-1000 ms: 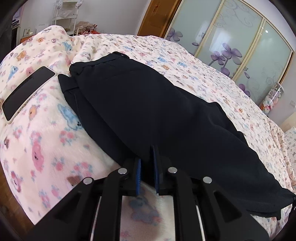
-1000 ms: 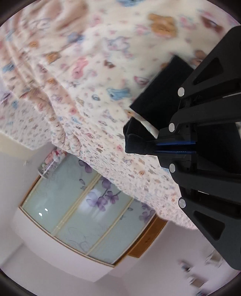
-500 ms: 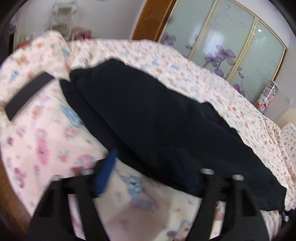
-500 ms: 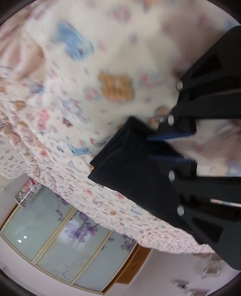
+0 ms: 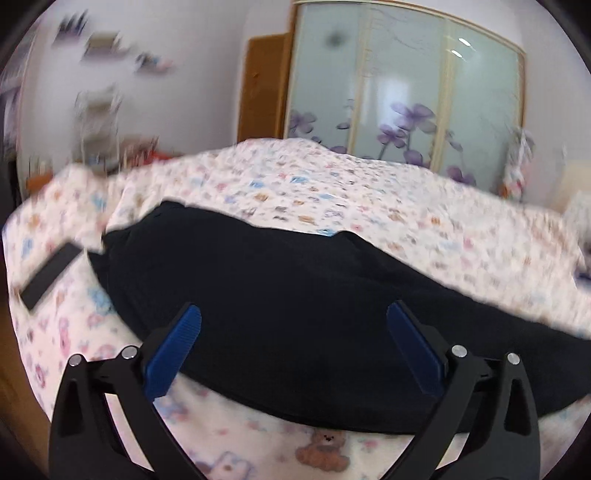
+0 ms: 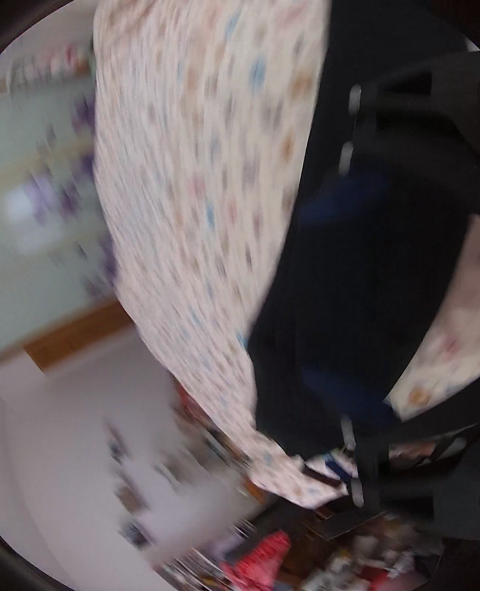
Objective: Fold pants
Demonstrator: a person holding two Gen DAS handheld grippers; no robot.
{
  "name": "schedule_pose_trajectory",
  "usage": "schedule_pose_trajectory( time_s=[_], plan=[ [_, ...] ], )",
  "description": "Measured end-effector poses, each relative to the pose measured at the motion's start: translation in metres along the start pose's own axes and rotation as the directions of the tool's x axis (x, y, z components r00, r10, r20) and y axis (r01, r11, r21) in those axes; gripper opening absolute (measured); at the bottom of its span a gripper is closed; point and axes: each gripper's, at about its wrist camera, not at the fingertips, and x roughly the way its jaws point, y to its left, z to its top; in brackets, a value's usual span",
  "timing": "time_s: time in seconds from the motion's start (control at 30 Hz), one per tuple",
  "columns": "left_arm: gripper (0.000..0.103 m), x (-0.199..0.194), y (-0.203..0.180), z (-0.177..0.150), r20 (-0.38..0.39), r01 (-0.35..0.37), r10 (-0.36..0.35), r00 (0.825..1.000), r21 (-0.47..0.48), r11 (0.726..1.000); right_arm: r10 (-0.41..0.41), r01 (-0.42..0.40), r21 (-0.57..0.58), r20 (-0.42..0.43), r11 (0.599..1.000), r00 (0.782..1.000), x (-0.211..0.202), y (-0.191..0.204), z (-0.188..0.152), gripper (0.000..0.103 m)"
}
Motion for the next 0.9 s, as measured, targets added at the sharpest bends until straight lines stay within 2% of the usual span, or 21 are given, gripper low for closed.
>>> schedule_pose_trajectory(
  time_s=[0.03, 0.07, 0.1, 0.17, 0.27, 0.43, 0.47, 0.5, 0.53, 0.57, 0.6, 0.63, 0.73, 0.8, 0.9],
  plan=[
    [0.101, 0.003, -0.007, -0.003, -0.003, -0.018, 0.018, 1.0, 0.05, 0.999, 0.039, -0.042, -0.061, -0.052, 0.997, 0.998, 0.03, 0.018, 0.01, 0.073],
    [0.101, 0.006, -0.009, -0.005, -0.014, -0.021, 0.023, 1.0, 0.081, 0.996, 0.045, -0.056, -0.117, -0.098, 0.991, 0.994, 0.058, 0.033, 0.018, 0.065],
    [0.101, 0.008, -0.013, -0.005, -0.015, -0.02, 0.022, 1.0, 0.104, 0.994, 0.041, -0.06, -0.144, -0.131, 0.988, 0.991, 0.078, 0.043, 0.025, 0.061],
    [0.101, 0.007, -0.013, -0.007, -0.012, -0.022, 0.023, 1.0, 0.094, 0.995, 0.046, -0.081, -0.159, -0.211, 0.984, 0.976, 0.132, 0.057, 0.037, 0.059],
    [0.101, 0.002, -0.013, -0.008, 0.013, -0.027, 0.026, 1.0, 0.085, 0.996, 0.015, -0.062, -0.147, -0.295, 0.987, 0.955, 0.185, 0.064, 0.041, 0.059],
    [0.101, -0.001, -0.006, -0.005, 0.035, -0.045, 0.044, 0.998, 0.052, 0.998, -0.008, -0.051, -0.144, -0.382, 0.988, 0.924, 0.231, 0.069, 0.033, 0.059],
    [0.101, 0.0, -0.005, -0.005, 0.028, -0.046, 0.045, 0.999, 0.041, 0.998, -0.019, -0.042, -0.148, -0.393, 0.988, 0.919, 0.238, 0.073, 0.03, 0.049],
    [0.101, 0.002, -0.003, -0.004, 0.018, -0.05, 0.049, 0.999, 0.032, 0.998, -0.036, -0.031, -0.156, -0.404, 0.987, 0.914, 0.243, 0.076, 0.027, 0.019],
    [0.101, 0.003, -0.002, -0.004, 0.011, -0.052, 0.051, 0.999, 0.027, 0.998, -0.069, -0.009, -0.184, -0.413, 0.983, 0.908, 0.245, 0.078, 0.022, 0.005],
    [0.101, 0.005, -0.001, -0.004, -0.002, -0.055, 0.055, 0.998, 0.021, 0.998, -0.081, -0.002, -0.197, -0.411, 0.98, 0.908, 0.247, 0.079, 0.022, 0.002],
    [0.101, 0.007, 0.0, -0.005, -0.012, -0.06, 0.061, 0.998, 0.016, 0.998, -0.102, 0.02, -0.211, -0.385, 0.977, 0.917, 0.246, 0.082, 0.025, 0.002],
    [0.101, 0.009, 0.001, -0.006, -0.027, -0.068, 0.068, 0.997, 0.01, 0.998, -0.132, 0.057, -0.228, -0.328, 0.972, 0.935, 0.241, 0.085, 0.033, 0.002],
    [0.101, 0.019, 0.004, -0.009, -0.088, -0.081, 0.081, 0.993, -0.003, 0.997, -0.177, 0.123, -0.23, -0.232, 0.965, 0.957, 0.233, 0.087, 0.051, 0.002],
    [0.101, 0.026, 0.007, -0.011, -0.127, -0.083, 0.08, 0.989, -0.015, 0.996, -0.219, 0.16, -0.259, -0.218, 0.952, 0.951, 0.24, 0.086, 0.051, 0.002],
    [0.101, 0.033, 0.013, -0.015, -0.17, -0.082, 0.074, 0.983, -0.041, 0.996, -0.294, 0.182, -0.354, -0.294, 0.917, 0.909, 0.265, 0.082, 0.03, 0.006]
  ],
)
